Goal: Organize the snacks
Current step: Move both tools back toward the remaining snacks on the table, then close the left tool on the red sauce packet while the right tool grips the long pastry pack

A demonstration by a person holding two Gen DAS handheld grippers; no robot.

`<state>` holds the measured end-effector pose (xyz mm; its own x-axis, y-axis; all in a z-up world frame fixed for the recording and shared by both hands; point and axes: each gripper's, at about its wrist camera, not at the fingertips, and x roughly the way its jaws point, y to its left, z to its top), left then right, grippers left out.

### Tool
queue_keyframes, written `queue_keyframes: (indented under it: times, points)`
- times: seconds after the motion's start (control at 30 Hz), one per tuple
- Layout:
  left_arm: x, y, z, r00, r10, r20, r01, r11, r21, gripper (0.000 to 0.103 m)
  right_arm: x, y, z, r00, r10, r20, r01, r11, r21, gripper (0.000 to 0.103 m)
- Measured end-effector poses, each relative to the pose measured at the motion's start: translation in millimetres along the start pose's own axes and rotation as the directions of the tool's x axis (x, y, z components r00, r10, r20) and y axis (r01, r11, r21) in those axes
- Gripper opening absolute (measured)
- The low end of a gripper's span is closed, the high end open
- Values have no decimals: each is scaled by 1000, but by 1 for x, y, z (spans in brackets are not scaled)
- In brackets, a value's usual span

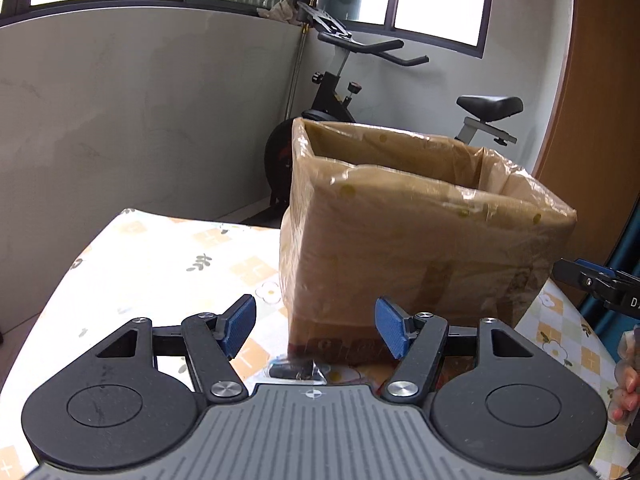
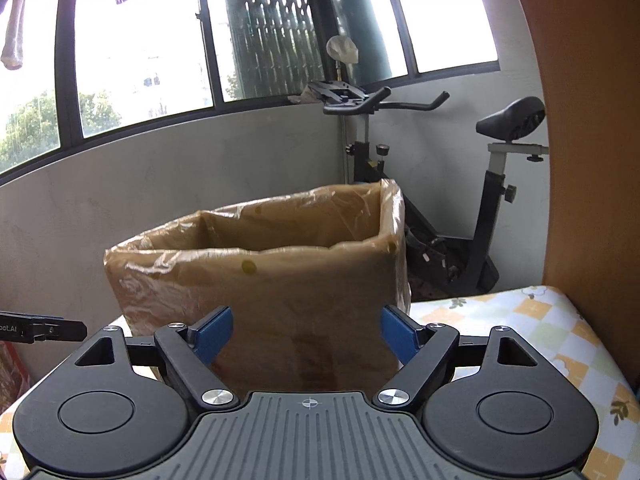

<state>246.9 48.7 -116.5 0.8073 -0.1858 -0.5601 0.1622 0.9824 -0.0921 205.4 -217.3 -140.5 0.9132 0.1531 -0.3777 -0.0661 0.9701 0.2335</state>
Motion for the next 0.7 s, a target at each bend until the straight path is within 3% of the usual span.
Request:
queue_keyframes:
  times: [0.17, 0.37, 0.57, 0.7]
  points:
    - [12, -6, -25, 1000, 8, -28, -7, 999, 32, 68, 12, -6, -43, 995, -24, -95, 28, 999, 44, 74]
    - [25, -3, -53, 997, 6, -80, -5, 1000, 18, 68, 41, -3, -93, 964, -34, -264, 56, 995, 76, 66]
    - [32, 6, -68, 993, 15, -114, -16, 1000, -7, 68, 60, -1, -111, 951, -30, -308, 62, 993, 96, 54]
    - [35, 6, -71, 993, 8, -121, -10, 1000, -14, 68, 58, 0, -115, 962, -21, -273, 43, 996, 76, 51]
